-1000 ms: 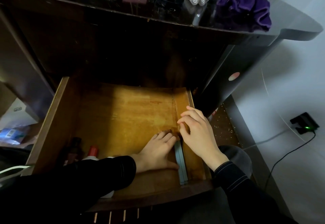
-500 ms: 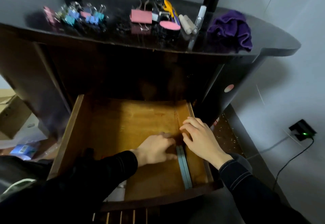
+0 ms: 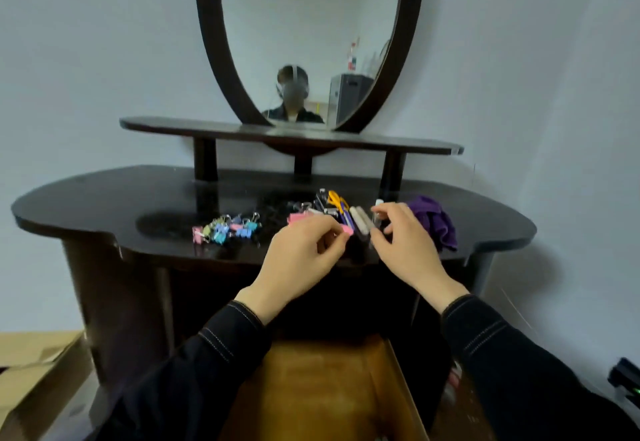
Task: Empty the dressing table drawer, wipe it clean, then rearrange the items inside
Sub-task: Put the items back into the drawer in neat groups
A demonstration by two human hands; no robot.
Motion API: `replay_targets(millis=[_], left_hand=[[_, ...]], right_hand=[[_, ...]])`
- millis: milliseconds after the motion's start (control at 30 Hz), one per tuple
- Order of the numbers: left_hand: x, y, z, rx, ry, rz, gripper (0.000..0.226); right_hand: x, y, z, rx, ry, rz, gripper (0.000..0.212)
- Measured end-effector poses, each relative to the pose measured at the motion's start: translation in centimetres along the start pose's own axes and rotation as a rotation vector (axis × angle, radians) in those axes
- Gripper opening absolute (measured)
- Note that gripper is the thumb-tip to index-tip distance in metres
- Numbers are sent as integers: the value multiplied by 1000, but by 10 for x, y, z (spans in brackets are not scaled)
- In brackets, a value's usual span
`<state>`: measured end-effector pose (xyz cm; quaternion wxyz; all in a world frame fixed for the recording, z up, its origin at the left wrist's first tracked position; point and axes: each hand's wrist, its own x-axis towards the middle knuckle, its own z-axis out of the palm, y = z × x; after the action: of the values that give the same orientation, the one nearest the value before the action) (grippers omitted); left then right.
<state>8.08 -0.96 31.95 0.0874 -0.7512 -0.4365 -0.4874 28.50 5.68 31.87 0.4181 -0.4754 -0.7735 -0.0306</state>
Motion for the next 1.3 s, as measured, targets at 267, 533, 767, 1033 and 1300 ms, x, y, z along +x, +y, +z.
replay_targets(millis=[267,533,767,1033,1300], left_hand=[[51,-60,1,170,13,-111,4],[53,-77,5,54,-18,-240,4],[52,-82,8,50,3,-200,9],[119,-73,14,163,-47,-376,6],[170,-65,70,338,-687,-645,51]], right_hand=[[29,4,26,43,-158,148,10],[99,-30,32,-333,-392,225,16],[115,-40,49,-477,-491,269,22],[124,-30,22,-443,-170,256,34],[104,25,-32,-98,29,445,30]])
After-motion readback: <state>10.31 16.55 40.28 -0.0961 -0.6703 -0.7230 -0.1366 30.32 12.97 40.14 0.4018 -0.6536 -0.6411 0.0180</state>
